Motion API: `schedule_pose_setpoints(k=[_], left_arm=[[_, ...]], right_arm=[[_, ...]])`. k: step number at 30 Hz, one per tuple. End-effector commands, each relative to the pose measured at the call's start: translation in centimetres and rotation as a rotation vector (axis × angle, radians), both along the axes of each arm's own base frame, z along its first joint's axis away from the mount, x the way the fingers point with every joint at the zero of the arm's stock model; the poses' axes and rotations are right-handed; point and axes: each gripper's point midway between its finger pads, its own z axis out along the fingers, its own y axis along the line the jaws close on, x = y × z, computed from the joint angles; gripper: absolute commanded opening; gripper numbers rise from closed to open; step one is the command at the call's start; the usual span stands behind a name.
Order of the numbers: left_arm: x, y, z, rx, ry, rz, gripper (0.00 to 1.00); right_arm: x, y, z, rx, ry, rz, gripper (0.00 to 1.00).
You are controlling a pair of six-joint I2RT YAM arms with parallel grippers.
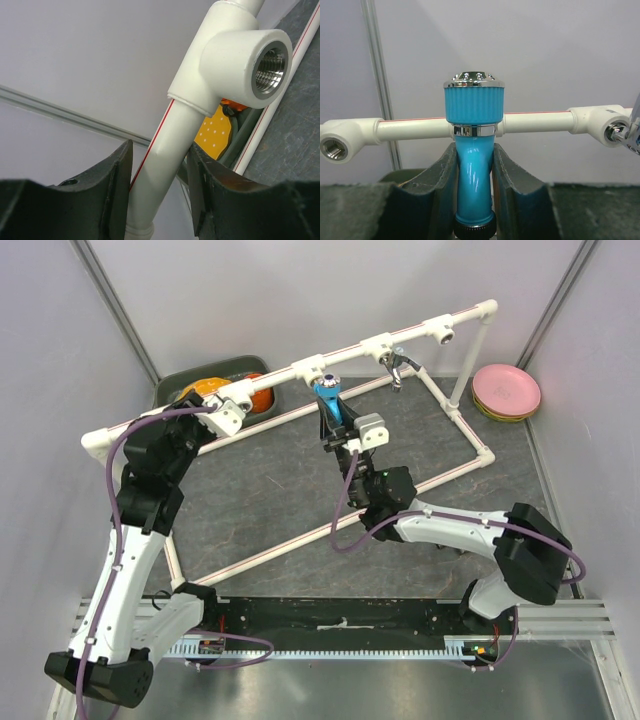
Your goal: Install the water faucets
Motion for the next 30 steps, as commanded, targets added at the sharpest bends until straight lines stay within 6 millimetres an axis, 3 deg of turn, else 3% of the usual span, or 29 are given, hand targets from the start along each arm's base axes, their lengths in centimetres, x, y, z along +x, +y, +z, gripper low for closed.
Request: schedule_pose_setpoints(k=[1,5,6,8,9,10,12,13,15,16,20,26,30], left_arm=[[-1.3,-1.9,-0.9,-0.185,0.08,-0.076,0.31],[-2.0,-2.3,0.8,-0.208,0.047,-0.1,0.45],[-2.2,-2.3,1.1,-0.213,0.04,-0.104,0.53],[-2.9,-2.6,1.9,-0.229,0.023,-0.122,0.59],[-3.2,-2.9,2.3,-0.235,0.021,-0.145,0.64],[-3.7,-3.2,2.6,-0.253,0.023,-0.161,0.68],[-5.0,-4.0,3.9,-0.275,0.004,-0.216,0.77],[-5.5,-4.3,4.2,-0.293,0.003,-0.238,0.79],[-7.1,-5.4,5.1,-0.306,-0.011,-0.321,0.8],[-7.7,-5.9,5.4,-0.318,-0.01,-0.352,0.81],[-10.5,-8.1,5.9,-0.336,-0.004,-0.509,0.82],[-13.1,-11.2,5.0,-0.362,0.051,-0.707,0.82],[-13.8,-12.8,4.0,-0.372,0.089,-0.789,0.82]], right_arm=[[-5.0,-7.2,8.9,0.401,-0.223,0.062,0.0],[-5.7,-8.2,8.5,0.385,-0.163,0.095,0.0],[-6.3,-9.1,9.3,0.404,-0.162,0.103,0.0],[-6.0,-8.7,8.5,0.367,-0.095,0.122,0.0],[-6.6,-9.5,9.2,0.381,-0.091,0.134,0.0],[-6.4,-9.0,8.5,0.351,-0.046,0.147,0.0],[-7.0,-9.4,9.2,0.354,-0.02,0.176,0.0],[-6.7,-8.6,8.3,0.3,0.025,0.191,0.0],[-7.4,-8.6,9.1,0.307,0.049,0.239,0.0],[-7.2,-7.9,8.0,0.262,0.099,0.247,0.0],[-8.4,-6.8,7.7,0.265,0.167,0.369,0.0],[-10.3,-4.7,6.8,0.225,0.238,0.528,0.0],[-11.2,-2.8,6.0,0.215,0.293,0.635,0.0]])
